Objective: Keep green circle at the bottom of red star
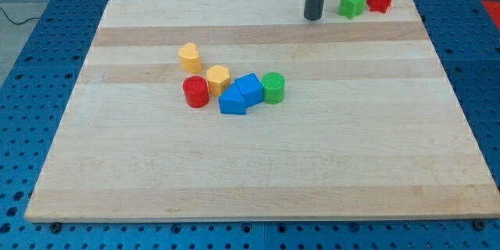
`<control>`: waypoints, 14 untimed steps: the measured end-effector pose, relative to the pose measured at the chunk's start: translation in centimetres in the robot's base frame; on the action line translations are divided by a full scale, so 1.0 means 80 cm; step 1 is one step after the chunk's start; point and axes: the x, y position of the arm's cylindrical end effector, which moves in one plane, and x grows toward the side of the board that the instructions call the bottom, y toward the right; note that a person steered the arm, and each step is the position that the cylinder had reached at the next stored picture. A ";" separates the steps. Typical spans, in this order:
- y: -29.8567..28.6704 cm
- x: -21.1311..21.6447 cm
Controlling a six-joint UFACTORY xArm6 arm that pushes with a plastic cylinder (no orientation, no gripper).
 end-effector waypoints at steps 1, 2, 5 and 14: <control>0.023 -0.007; 0.054 -0.007; 0.058 0.157; 0.044 0.175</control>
